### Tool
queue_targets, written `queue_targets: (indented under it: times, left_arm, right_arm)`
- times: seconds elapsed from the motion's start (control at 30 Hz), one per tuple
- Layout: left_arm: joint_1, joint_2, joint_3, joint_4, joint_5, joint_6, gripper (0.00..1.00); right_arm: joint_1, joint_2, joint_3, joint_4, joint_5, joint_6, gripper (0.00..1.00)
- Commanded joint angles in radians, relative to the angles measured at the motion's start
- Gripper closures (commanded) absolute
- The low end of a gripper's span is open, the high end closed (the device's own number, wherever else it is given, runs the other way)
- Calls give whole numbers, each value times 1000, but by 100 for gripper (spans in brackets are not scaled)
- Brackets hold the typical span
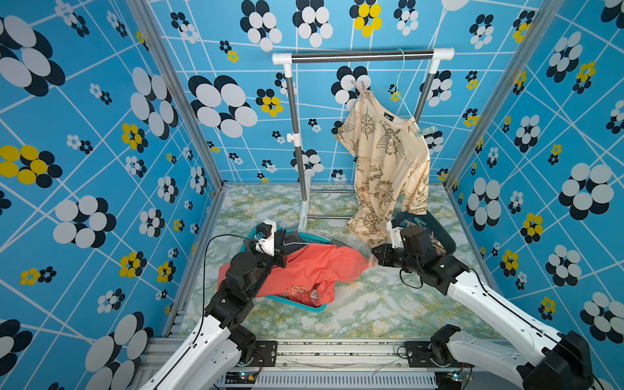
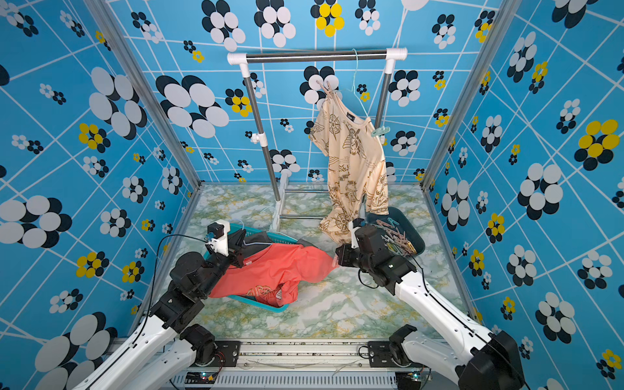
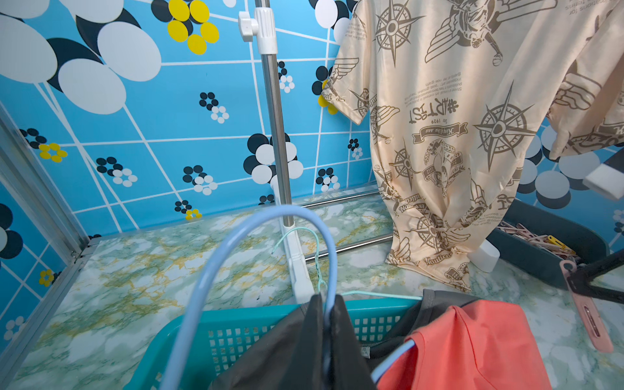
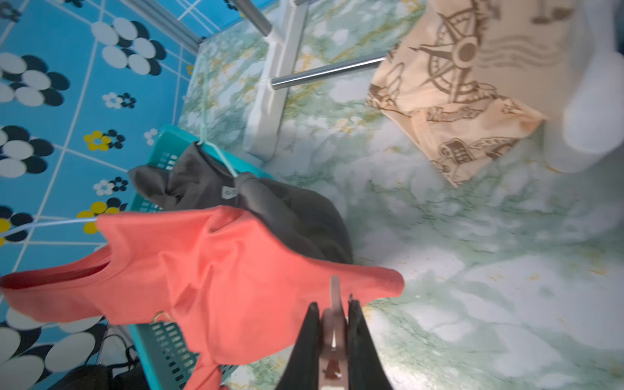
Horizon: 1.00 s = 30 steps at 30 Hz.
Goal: Use clothespins to secure the t-shirt on both sides of the hanger
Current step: Open the clothespin at the center of the board, then clamp the T-shirt on the hanger.
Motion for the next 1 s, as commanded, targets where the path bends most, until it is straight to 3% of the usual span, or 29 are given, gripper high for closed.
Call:
queue_targets:
  times: [0.0, 0.23, 0.43, 0.67, 0.97]
  left_arm:
    - [20, -11, 83, -41, 72, -26, 100]
    - [8, 10, 192, -146, 153, -64, 100]
    - [6, 18, 267, -203, 193, -104, 100]
    - [6, 64, 347, -299, 230, -32, 100]
    - [35, 135, 447, -335, 426, -95, 100]
  right_arm:
    - [91, -12, 48, 62, 68, -41, 100]
    - [214, 28, 110, 179, 25, -109, 100]
    - [224, 49, 102, 315, -83, -107, 100]
    - [224, -15, 67, 497, -191, -155, 100]
    - [212, -44, 46, 572, -335, -322, 100]
